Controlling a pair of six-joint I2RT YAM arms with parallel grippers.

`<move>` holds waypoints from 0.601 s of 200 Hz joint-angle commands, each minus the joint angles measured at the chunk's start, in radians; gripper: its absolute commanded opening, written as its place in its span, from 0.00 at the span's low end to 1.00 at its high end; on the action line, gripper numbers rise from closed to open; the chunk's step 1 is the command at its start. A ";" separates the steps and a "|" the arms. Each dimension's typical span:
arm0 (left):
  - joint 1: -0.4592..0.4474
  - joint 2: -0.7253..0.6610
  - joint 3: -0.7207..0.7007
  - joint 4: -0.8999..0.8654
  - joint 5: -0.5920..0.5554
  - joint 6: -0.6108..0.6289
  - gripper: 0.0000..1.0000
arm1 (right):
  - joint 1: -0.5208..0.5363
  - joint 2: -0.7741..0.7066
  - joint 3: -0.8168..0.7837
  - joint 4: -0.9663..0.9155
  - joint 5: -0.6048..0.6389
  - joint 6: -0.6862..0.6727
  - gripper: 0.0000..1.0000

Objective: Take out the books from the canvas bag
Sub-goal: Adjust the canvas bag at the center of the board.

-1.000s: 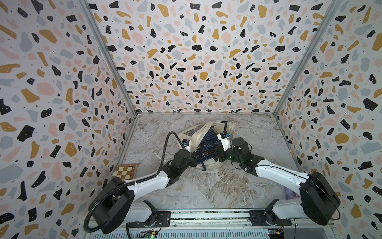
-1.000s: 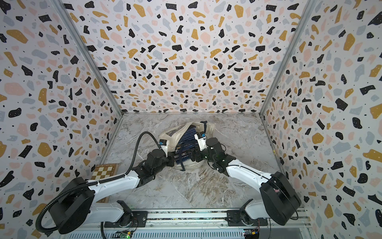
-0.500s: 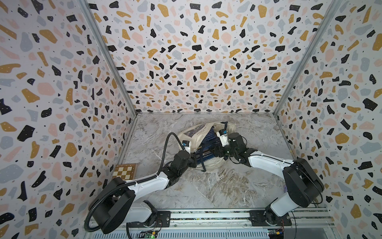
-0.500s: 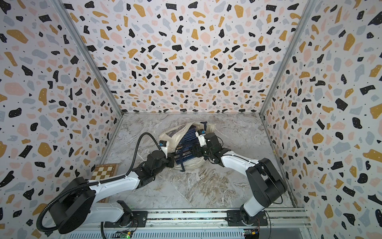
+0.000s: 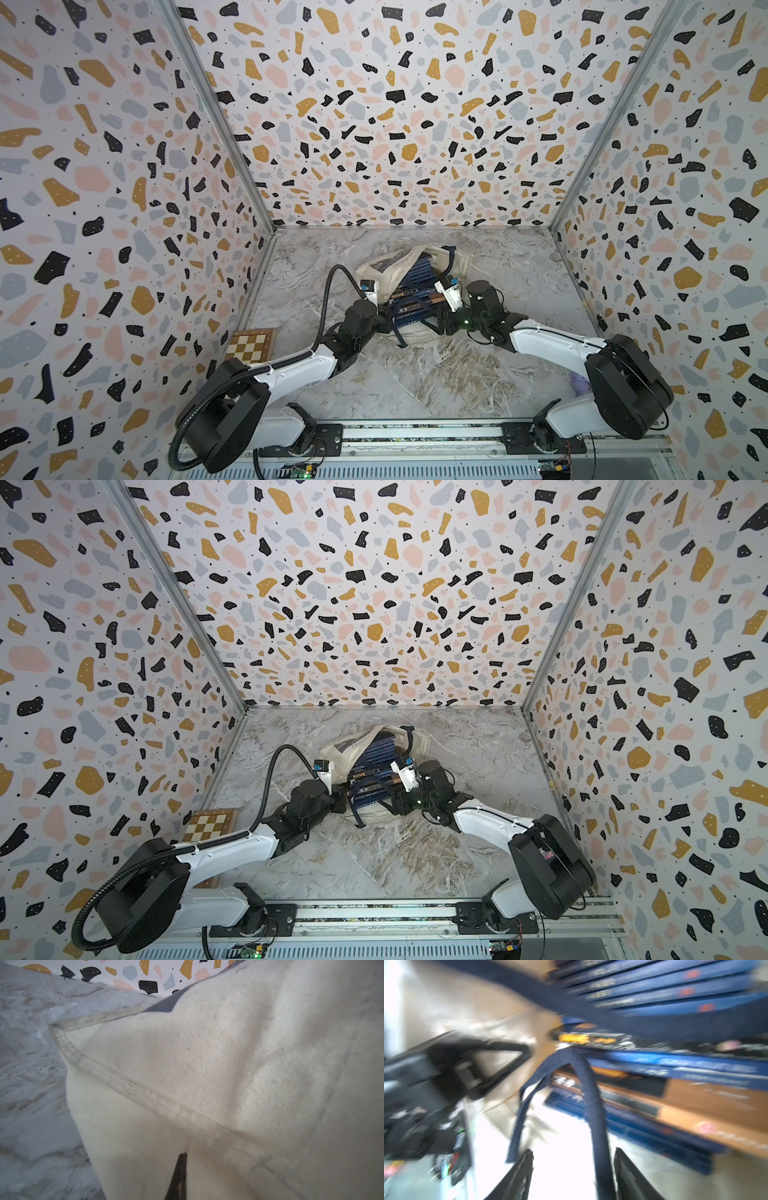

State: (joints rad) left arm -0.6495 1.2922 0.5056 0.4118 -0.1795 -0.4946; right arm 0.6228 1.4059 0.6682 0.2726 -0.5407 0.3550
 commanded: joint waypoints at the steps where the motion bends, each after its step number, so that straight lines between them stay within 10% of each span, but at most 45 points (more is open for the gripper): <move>1: 0.014 0.017 -0.004 0.006 -0.014 -0.013 0.00 | 0.038 -0.094 -0.067 0.047 -0.115 0.007 0.62; 120: 0.040 -0.027 -0.012 0.027 0.018 -0.048 0.00 | 0.154 -0.657 -0.357 -0.201 0.210 0.075 0.84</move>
State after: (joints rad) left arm -0.6205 1.2884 0.5056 0.4118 -0.1734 -0.5205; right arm 0.7635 0.8299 0.3016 0.2176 -0.4374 0.3889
